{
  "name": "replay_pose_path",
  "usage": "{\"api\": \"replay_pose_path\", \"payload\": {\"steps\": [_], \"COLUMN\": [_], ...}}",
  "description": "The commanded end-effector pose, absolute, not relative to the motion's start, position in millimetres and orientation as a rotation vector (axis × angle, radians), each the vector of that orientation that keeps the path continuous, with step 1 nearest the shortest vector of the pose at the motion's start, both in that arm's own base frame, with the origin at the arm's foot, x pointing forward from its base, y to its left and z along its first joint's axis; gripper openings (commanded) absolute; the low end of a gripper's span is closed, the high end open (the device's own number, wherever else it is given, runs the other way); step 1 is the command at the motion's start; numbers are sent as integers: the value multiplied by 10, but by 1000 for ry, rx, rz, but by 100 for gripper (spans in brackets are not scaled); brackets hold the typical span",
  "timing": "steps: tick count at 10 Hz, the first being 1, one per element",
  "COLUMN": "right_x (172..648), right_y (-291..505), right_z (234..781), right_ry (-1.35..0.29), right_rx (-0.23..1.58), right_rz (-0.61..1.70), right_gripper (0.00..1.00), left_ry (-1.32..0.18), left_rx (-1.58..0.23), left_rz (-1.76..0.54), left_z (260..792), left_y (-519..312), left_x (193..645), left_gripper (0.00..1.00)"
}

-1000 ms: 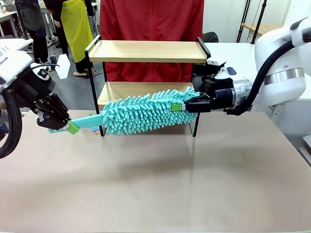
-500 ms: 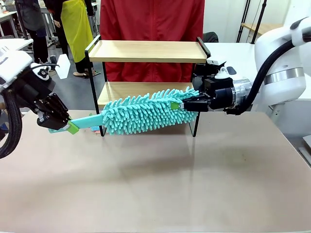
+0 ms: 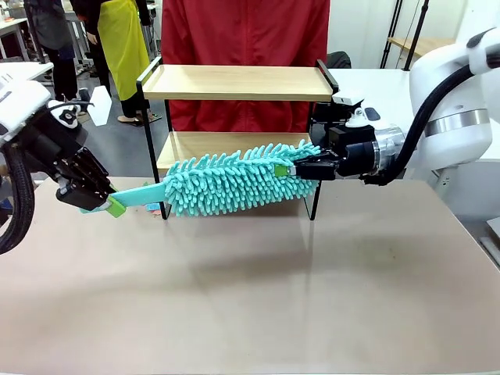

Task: Clean the shelf.
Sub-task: Hand the Duster back to the human.

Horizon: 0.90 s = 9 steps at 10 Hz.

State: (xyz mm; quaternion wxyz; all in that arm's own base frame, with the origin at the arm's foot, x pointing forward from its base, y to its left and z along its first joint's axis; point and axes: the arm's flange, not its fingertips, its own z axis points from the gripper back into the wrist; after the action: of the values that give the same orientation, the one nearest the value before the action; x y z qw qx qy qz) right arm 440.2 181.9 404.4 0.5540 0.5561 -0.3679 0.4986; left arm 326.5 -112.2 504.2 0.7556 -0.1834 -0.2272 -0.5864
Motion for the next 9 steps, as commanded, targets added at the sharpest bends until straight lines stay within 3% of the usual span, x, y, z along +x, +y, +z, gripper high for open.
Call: {"api": "replay_pose_path", "payload": {"steps": [1, 2, 9], "right_x": [4404, 4404, 4404], "right_y": [1824, 1824, 1824], "right_z": [4050, 4050, 4050], "right_ry": [-869, -869, -869], "right_rx": [1313, 1313, 1313], "right_rz": [1178, 1178, 1178], "right_gripper": [0, 0, 0], "left_ry": [-537, -553, -943], "left_rx": [-472, -505, -722], "left_rz": [-1252, -1250, -1117], "left_z": [5113, 5176, 5691], "left_y": [-1061, -1000, 166], "left_x": [3239, 3228, 3145], "left_gripper": [76, 100, 100]}}
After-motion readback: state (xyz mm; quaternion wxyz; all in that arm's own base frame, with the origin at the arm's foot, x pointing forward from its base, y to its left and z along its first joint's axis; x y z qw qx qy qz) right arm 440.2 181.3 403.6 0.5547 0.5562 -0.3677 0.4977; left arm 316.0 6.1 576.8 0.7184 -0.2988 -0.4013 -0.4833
